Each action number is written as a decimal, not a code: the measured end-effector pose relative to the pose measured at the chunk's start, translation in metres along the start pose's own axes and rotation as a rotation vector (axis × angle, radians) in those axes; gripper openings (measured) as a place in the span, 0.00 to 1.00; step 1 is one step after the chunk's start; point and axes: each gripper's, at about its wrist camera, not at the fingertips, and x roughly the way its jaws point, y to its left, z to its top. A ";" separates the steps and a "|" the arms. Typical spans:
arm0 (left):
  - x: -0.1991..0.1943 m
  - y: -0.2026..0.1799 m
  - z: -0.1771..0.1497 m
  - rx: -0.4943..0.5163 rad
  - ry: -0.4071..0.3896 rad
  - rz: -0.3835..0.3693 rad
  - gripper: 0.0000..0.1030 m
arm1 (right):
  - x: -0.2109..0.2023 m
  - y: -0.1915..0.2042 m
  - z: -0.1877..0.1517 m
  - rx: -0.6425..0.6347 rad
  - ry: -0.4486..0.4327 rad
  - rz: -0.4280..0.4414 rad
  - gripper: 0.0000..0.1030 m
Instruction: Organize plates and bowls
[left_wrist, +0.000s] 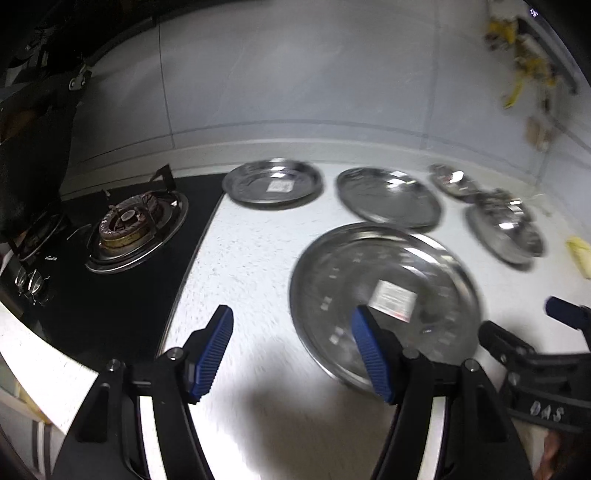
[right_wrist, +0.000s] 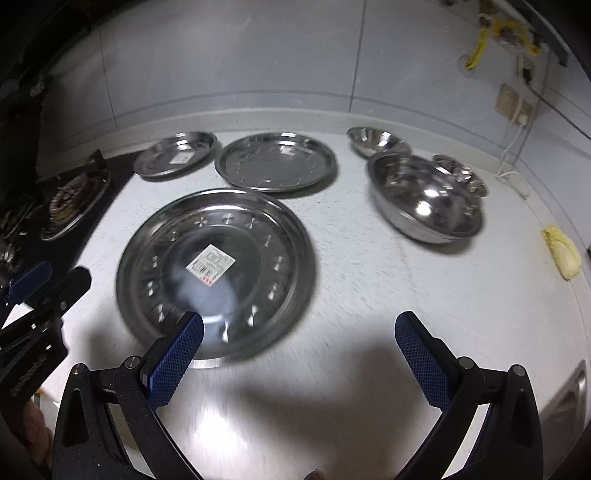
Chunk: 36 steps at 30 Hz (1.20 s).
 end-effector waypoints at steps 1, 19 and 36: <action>0.011 0.000 0.002 -0.008 0.015 0.006 0.64 | 0.012 0.003 0.003 -0.004 0.010 -0.002 0.99; 0.088 -0.009 0.010 -0.053 0.208 -0.013 0.63 | 0.090 0.010 0.021 -0.030 0.136 0.102 0.67; 0.086 0.026 0.020 -0.247 0.308 -0.161 0.09 | 0.081 -0.031 0.021 -0.007 0.123 0.208 0.13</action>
